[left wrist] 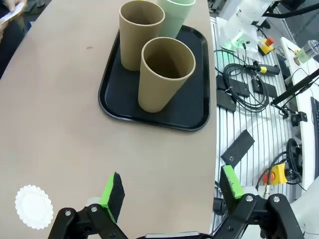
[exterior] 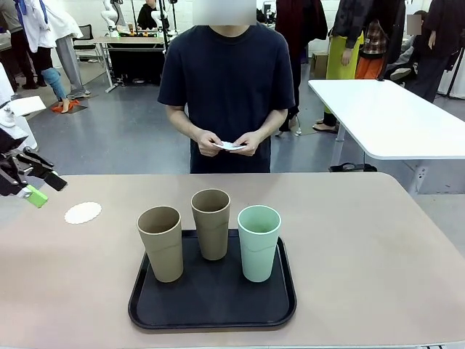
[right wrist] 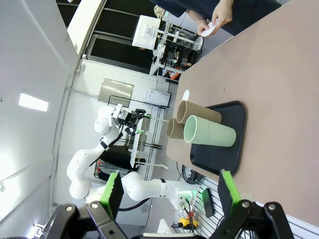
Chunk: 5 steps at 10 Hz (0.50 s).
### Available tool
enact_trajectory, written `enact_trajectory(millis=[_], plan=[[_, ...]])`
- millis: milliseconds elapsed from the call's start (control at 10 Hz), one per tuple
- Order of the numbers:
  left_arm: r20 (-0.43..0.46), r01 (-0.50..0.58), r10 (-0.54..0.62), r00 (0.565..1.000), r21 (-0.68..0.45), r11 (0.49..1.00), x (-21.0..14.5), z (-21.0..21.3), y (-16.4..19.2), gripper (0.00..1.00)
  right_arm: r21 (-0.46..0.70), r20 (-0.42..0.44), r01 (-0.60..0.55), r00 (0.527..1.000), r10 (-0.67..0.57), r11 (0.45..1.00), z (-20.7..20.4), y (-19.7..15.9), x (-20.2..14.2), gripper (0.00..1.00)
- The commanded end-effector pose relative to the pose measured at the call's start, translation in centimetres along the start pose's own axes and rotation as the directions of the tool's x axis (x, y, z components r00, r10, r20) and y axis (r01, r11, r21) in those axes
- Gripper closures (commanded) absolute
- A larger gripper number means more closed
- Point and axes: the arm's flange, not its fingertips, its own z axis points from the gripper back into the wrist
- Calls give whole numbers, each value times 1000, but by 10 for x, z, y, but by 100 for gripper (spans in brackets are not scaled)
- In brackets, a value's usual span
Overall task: Place coasters on the table and set cups on them.
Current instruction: Pick up one Reusable plastic cup and place it on a coaster set by the human.
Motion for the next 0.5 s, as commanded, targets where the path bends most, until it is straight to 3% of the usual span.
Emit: enact_trajectory(millis=[0, 100, 200, 400], plan=[[0, 12, -12, 1000, 4, 1000, 0, 2, 2, 0, 5, 14, 5, 1000, -6, 1000, -2, 0, 1, 0], [0, 0, 0, 1000, 0, 1000, 0, 0, 0, 0, 5, 14, 5, 1000, -6, 1000, -2, 0, 1, 0], [264, 126, -156, 952, 127, 984, -15, -8, 5, 0, 5, 14, 5, 1000, -6, 1000, -2, 0, 1, 0], [443, 188, -228, 867, 133, 973, -52, -26, 15, 0, 5, 14, 5, 1000, -6, 1000, -2, 0, 1, 0]])
